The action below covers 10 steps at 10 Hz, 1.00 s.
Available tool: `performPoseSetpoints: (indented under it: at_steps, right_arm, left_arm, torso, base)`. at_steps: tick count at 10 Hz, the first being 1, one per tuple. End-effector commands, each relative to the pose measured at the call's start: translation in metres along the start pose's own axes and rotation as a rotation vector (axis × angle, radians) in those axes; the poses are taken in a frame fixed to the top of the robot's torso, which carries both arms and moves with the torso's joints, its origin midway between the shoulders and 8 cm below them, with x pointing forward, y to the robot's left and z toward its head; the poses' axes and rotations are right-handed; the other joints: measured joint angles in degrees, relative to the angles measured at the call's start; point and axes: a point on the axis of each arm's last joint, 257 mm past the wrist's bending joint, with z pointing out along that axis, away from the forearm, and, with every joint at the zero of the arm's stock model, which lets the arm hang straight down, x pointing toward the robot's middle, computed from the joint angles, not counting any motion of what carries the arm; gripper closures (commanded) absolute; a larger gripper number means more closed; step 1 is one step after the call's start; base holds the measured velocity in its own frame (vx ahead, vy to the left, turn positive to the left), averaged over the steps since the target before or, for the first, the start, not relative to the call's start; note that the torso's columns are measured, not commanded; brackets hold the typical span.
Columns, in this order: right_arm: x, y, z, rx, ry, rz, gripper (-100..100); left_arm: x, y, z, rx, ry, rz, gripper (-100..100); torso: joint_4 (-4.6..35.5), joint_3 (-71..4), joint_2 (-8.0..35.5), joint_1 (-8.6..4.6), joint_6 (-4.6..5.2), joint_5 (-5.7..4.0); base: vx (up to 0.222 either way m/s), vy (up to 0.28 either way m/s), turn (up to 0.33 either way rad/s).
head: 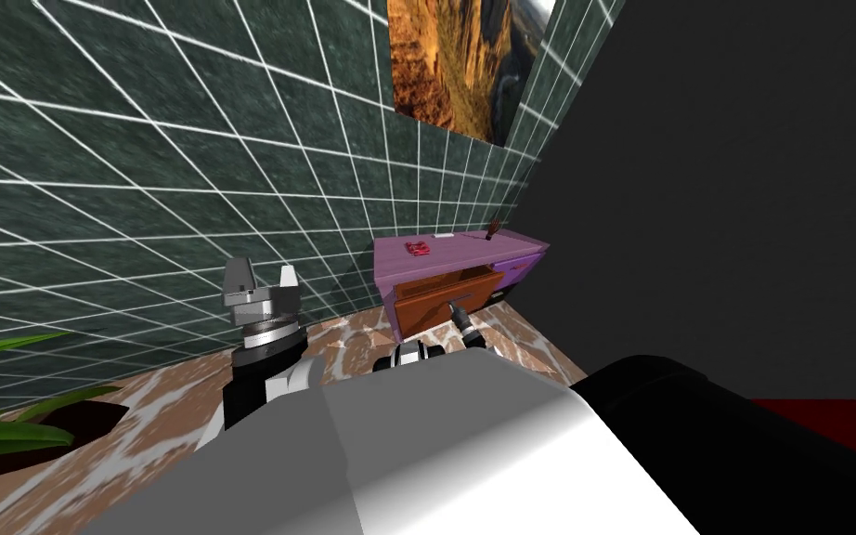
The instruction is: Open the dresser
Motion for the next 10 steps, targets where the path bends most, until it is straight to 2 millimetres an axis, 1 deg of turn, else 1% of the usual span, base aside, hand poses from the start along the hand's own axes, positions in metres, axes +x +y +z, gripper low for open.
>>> performPoseSetpoints:
  at_steps: [1,2,3,4,5,8,9,10]
  right_arm:
    - [0.002,-0.005,-0.005,0.008,-0.007,-0.002,100]
    - [0.003,-0.006,-0.007,0.010,-0.009,-0.003,100]
    - [0.002,-0.004,-0.007,0.005,-0.007,-0.002,100]
    - [0.016,-0.011,-0.013,-0.004,0.009,-0.002,-100]
    - [0.016,-0.011,-0.013,-0.004,0.009,-0.002,-100]
    - [0.034,-0.027,-0.018,-0.005,0.026,-0.003,-100]
    - [0.044,-0.038,-0.020,-0.005,0.035,-0.002,-100]
    - [0.049,-0.044,-0.022,-0.004,0.039,-0.001,-100]
  left_arm:
    - [0.000,0.000,0.000,0.000,0.000,0.000,0]
    - [0.000,0.000,0.000,0.000,0.000,0.000,0]
    - [0.000,0.000,0.000,0.000,0.000,0.000,0]
    - [0.000,0.000,0.000,0.000,0.000,0.000,0]
    - [0.000,0.000,0.000,0.000,0.000,0.000,0]
    - [0.000,0.000,0.000,0.000,0.000,0.000,0]
    - [0.000,0.000,0.000,0.000,0.000,0.000,0]
    - [0.000,0.000,0.000,0.000,0.000,0.000,0]
  torso:
    - [0.02,0.18,0.27,-0.09,0.05,-0.05]
    - [0.04,0.28,0.40,-0.06,0.06,-0.07]
    - [0.07,0.26,0.37,0.03,0.02,-0.03]
    - [0.05,0.03,-0.04,0.11,-0.08,0.01]
    - [-0.08,-0.12,-0.25,0.16,-0.08,0.00]
    - [-0.01,0.06,0.02,0.03,-0.09,-0.06]
    - [-0.03,0.12,0.11,-0.01,-0.05,-0.09]
    - [-0.04,0.15,0.16,-0.02,-0.04,-0.10]
  base:
    - [-0.204,-0.021,-0.017]
    - [-0.201,-0.006,-0.028]
    - [-0.095,-0.003,-0.019]
    - [-0.031,0.022,0.065]
    - [-0.014,0.030,0.041]
    - [0.003,0.038,0.046]
    - [-0.003,0.047,0.087]
    - [-0.005,0.054,0.060]
